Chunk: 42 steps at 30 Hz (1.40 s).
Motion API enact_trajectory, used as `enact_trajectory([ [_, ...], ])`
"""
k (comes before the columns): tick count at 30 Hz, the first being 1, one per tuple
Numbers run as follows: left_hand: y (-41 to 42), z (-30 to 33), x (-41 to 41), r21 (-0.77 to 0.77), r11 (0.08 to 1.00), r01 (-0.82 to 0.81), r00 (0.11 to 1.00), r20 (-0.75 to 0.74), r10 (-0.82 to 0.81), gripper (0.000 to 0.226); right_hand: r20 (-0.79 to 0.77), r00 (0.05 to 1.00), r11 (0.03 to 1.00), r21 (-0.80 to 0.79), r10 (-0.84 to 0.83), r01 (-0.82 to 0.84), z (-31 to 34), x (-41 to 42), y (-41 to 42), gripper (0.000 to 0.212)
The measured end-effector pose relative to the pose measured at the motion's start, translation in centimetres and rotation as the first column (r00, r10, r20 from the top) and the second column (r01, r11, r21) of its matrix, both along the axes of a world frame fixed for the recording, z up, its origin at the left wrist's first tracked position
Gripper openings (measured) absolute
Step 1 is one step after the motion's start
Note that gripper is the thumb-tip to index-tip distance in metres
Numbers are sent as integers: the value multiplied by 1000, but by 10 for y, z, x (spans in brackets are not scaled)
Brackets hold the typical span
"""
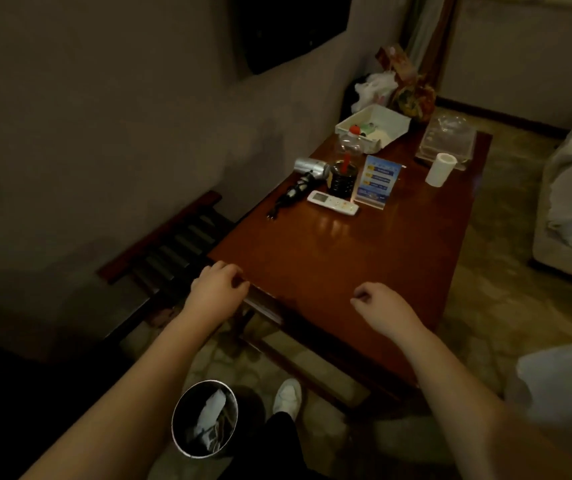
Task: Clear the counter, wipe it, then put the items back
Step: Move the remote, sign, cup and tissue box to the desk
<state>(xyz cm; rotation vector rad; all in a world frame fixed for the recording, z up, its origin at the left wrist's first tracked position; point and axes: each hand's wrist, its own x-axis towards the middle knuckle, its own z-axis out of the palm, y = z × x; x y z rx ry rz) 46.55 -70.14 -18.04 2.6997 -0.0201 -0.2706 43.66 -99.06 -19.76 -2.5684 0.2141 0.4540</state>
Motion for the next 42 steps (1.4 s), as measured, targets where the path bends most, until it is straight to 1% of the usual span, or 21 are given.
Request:
enact_trajectory([
  [2, 23, 6, -25, 13, 999, -43, 999, 20, 42, 36, -1, 998, 997, -22, 68, -68, 5, -11, 19, 33],
  [5, 57, 17, -60, 64, 994, -88, 996, 0, 88, 38, 18, 987, 985, -60, 161, -160, 11, -24, 48, 33],
  [7, 83, 24, -83, 108, 984, -140, 989, -23, 143, 39, 32, 971, 968, -95, 237, -233, 16, -30, 70, 34],
  [10, 122, 30, -119, 135, 964, -230, 972, -18, 234, 39, 33, 934, 930, -103, 357, -352, 26, -36, 106, 32],
  [14, 168, 38, -166, 142, 922, -361, 931, -9, 366, 42, 36, 864, 863, -89, 502, -498, 30, -46, 165, 35],
  [20, 243, 50, -255, 118, 813, -570, 819, 5, 573, 43, 1, 688, 684, -107, 725, -721, 38, -78, 287, 38],
  [23, 287, 58, -306, 86, 747, -659, 752, 50, 657, 42, 24, 625, 624, -102, 780, -774, 42, -105, 352, 40],
  [27, 352, 69, -379, -31, 686, -727, 679, 115, 725, 38, 65, 505, 509, -71, 860, -858, 52, -148, 443, 39],
  [34, 469, 91, -479, -170, 665, -727, 649, 143, 747, 28, 134, 318, 310, 76, 939, -948, 82, -225, 578, 39],
  [37, 512, 98, -510, -228, 629, -743, 603, 178, 777, 23, 163, 261, 250, 88, 951, -964, 93, -250, 629, 37],
  [42, 568, 110, -547, -263, 574, -776, 523, 242, 817, 13, 188, 209, 198, 76, 960, -977, 113, -272, 695, 32],
])
